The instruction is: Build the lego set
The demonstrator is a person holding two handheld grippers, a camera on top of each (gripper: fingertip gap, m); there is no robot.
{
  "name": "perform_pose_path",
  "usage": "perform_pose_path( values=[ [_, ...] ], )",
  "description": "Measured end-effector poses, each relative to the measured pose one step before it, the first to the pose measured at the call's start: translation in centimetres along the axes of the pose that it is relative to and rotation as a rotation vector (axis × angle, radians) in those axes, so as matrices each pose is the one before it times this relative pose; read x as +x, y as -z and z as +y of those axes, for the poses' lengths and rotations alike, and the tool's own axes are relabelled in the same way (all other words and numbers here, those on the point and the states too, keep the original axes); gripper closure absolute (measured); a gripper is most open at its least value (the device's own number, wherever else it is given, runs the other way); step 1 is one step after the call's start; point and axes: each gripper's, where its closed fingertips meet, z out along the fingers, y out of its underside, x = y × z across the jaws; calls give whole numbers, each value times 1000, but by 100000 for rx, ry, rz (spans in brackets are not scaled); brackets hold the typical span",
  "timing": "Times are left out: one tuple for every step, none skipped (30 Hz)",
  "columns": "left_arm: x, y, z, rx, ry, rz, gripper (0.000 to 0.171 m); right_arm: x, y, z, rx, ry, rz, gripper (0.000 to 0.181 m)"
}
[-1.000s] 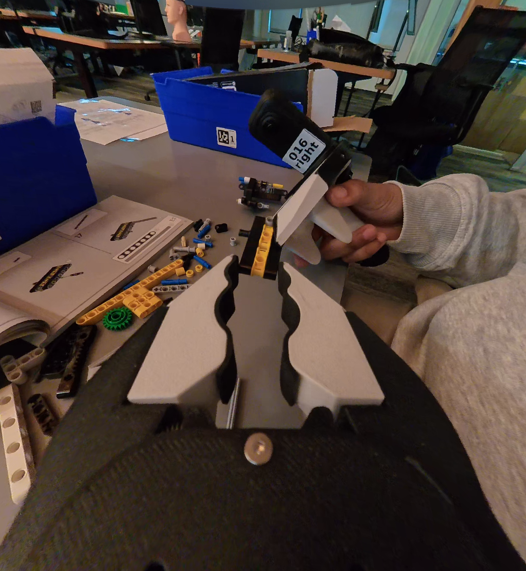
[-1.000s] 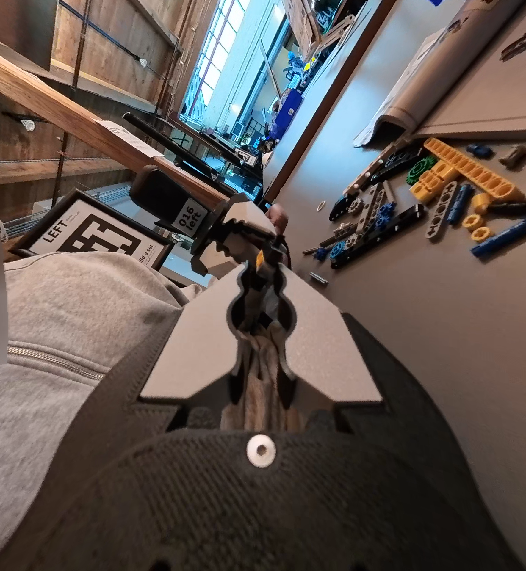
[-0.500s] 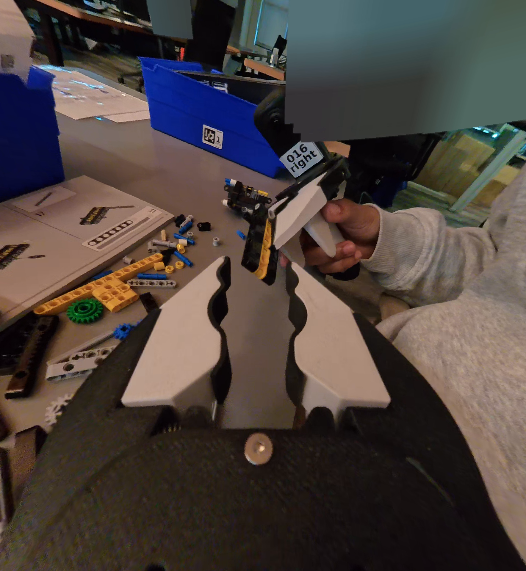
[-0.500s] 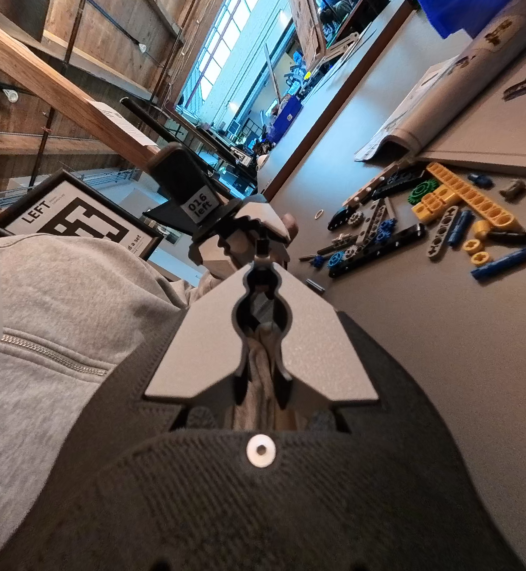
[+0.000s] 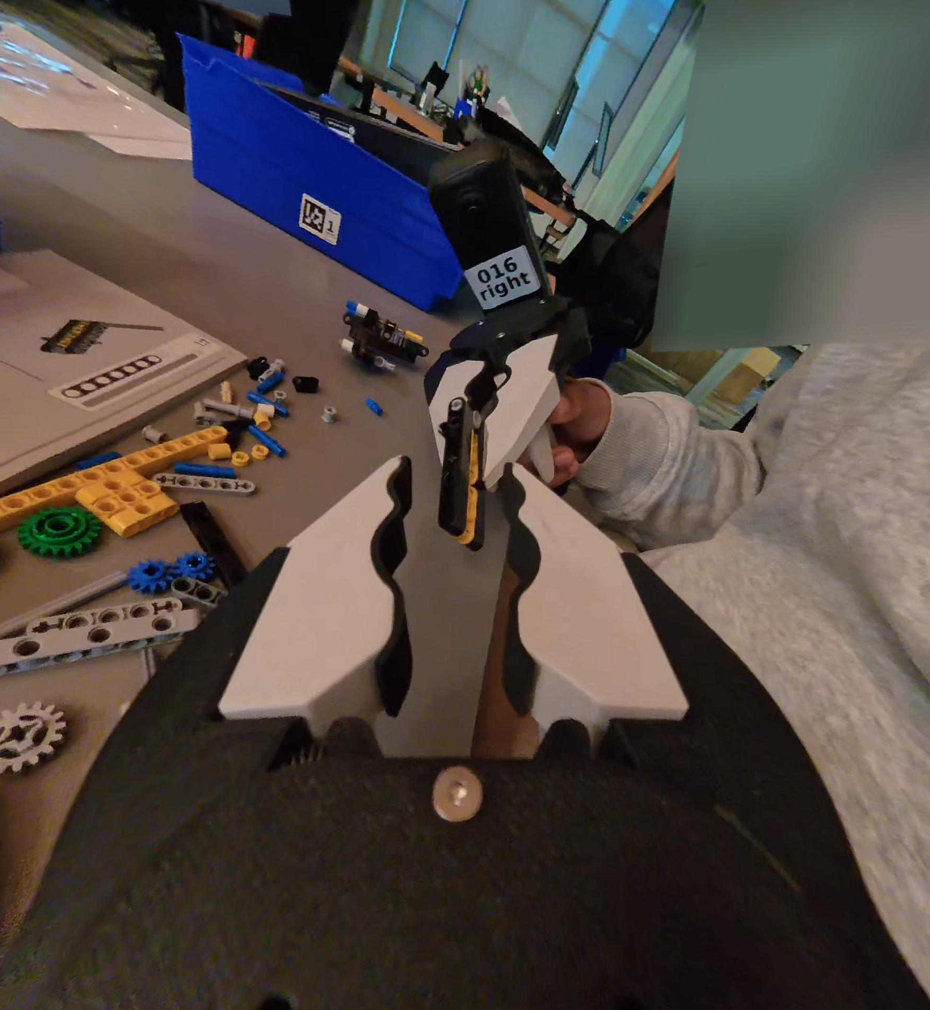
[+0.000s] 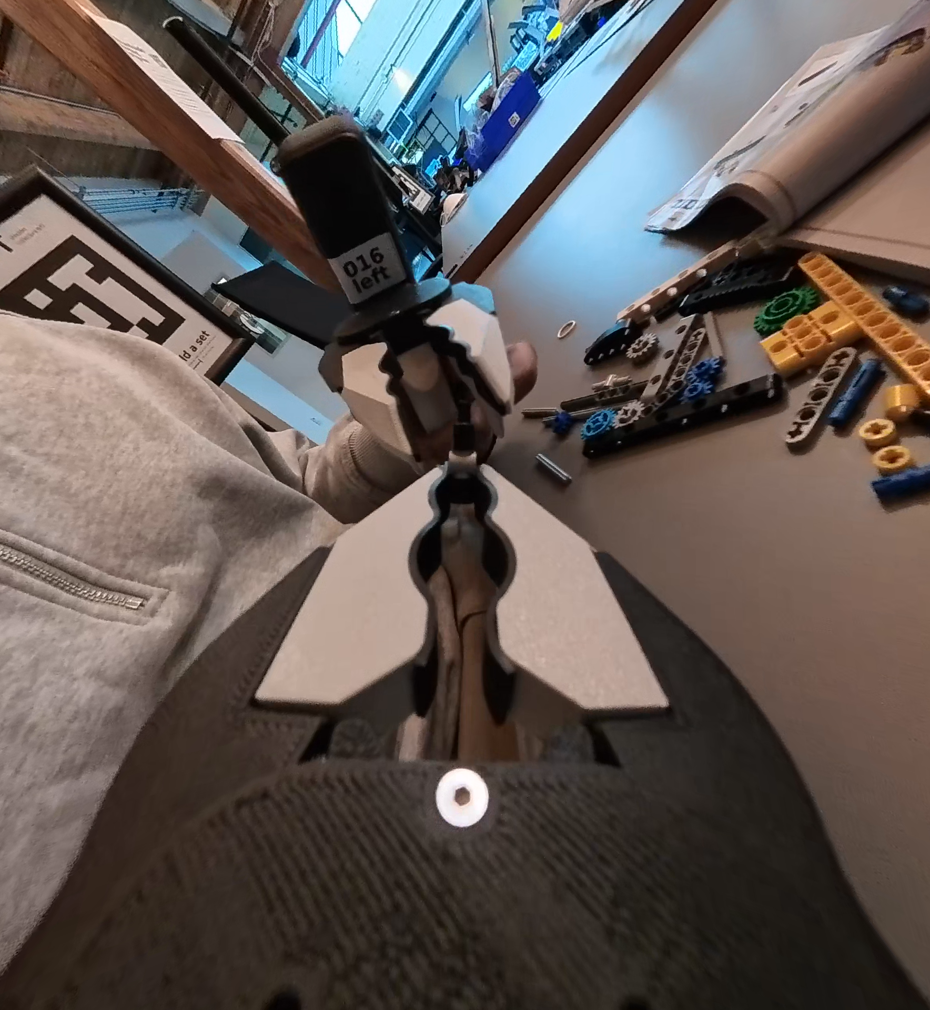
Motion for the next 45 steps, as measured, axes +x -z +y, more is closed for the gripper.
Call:
perform_pose_path(
  values=[
    [98, -18, 31, -217, 138, 531, 142, -30, 0, -36, 147, 563, -12, 176],
    [6, -45, 96, -554, -131, -46, 145, 1, -2, -22, 145, 445, 166, 176],
    [-44, -50, 125, -755, -326, -377, 148, 48, -2, -40, 151, 209, 308, 176],
    [-28, -58, 124, -684, -490, -330, 151, 66, -15, 1, -9, -116, 241, 176],
    [45, -45, 42, -266, -726, -65, 154, 35, -14, 18, -125, -221, -18, 176],
    [16, -36, -16, 77, -752, -372, 155, -13, -6, -7, -13, 8, -251, 176],
    [-78, -11, 2, 42, -759, -847, 157, -16, 3, -55, 293, 292, -75, 176],
    [-77, -14, 4, 1, -687, -666, 159, -16, 15, -83, 437, 489, -44, 176],
    [-73, 2, 16, 36, -316, -340, 161, 2, 8, -82, 328, 343, -29, 176],
    [-62, -9, 27, -62, 223, 3, 162, 54, 5, -50, 235, -12, 163, 176],
    [-68, -22, 10, 38, 627, 138, 162, 82, -6, -49, 183, -229, 227, 176],
    [-58, 0, -12, 236, 631, 228, 162, 60, -4, -34, 143, -201, 126, 176],
    [-57, -1, -29, 288, 572, 236, 162, 36, -3, -37, 157, 33, 131, 176],
    [-63, -9, -32, 232, 619, 113, 162, 53, -2, -42, 147, 119, 260, 176],
    [-73, 1, -26, 206, 586, 29, 162, 69, -10, -32, 137, 29, 285, 176],
    [-59, -2, -29, 228, 400, 44, 162, 50, -8, -29, 111, -44, 186, 176],
    [-53, -3, -28, 221, 312, -41, 163, 60, -4, -39, 152, -51, 226, 176],
    [-63, 0, -34, 200, 282, -132, 163, 64, 6, -56, 227, -73, 311, 176],
    [-75, -12, -33, 179, 138, -165, 163, 89, 1, -49, 275, -127, 412, 175],
    [-27, -1, -43, 291, -167, -33, 163, 60, 7, -71, 319, -6, 330, 175],
    [-24, 35, -107, 635, -599, -228, 163, 48, 12, -59, 345, 86, 301, 174],
    [-37, 27, -107, 611, -748, -387, 163, 67, 16, -71, 372, -9, 322, 174],
    [-30, 28, -56, 318, -543, -313, 164, 68, 22, -60, 358, -263, 314, 173],
    [-18, 9, -45, 266, -267, -147, 164, 59, 39, -57, 385, -451, 79, 172],
    [-29, 13, -53, 302, -67, -101, 164, 21, 51, -69, 418, -479, -135, 171],
    [-46, 8, -65, 433, 68, -202, 164, 62, 45, -84, 494, -537, 66, 170],
    [-64, 25, -86, 545, 185, -247, 164, 54, 57, -87, 540, -463, 88, 170],
    [-74, 39, -86, 589, 199, -213, 165, 20, 48, -76, 499, -226, -24, 170],
    [-65, 34, -93, 550, 135, -289, 165, 33, 45, -78, 450, -69, 132, 169],
    [-92, 39, -82, 512, -98, -453, 165, 45, 25, -54, 348, 9, 262, 169],
    [-36, 32, -40, 253, -236, -297, 165, 19, 17, -22, 159, 14, 117, 169],
    [-16, 9, -19, 73, -238, -173, 165, 4, 6, -5, 24, 15, 105, 169],
    [0, 5, -3, 46, -178, -113, 165, 23, 0, 1, 16, 99, 237, 169],
    [-2, -4, -7, 51, -134, -121, 165, 25, -3, -5, 82, 246, 295, 169],
    [-17, 10, -31, 136, -139, -169, 165, 10, 17, -19, 125, 299, 289, 169],
    [-3, 17, -19, 141, -96, -94, 165, 19, 4, -27, 187, 272, 284, 169],
    [6, 16, -19, 99, -18, 16, 165, 20, 20, -33, 270, 269, 316, 169],
    [38, 18, -4, 10, -9, 184, 165, 37, 33, -63, 391, 320, 418, 169],
    [65, -2, 34, -95, -225, 406, 165, 31, 37, -82, 482, 569, 503, 170],
    [86, -23, 71, -366, -179, 451, 165, -35, 48, -53, 325, 1064, 234, 171],
    [42, -12, 43, -288, 16, 181, 165, -69, 25, -14, -24, 1174, 103, 171],
    [37, 5, 21, -86, 68, 258, 165, -46, 3, -3, -68, 941, 140, 171],
    [40, 28, 24, -81, 194, 390, 165, -64, -1, 12, -47, 590, -83, 171],
    [51, 30, 15, -81, 356, 531, 165, -87, 2, 2, -28, 386, -308, 171],
    [39, 6, 18, -67, 435, 438, 165, -78, 6, -9, 80, 253, -357, 172]
  ],
)
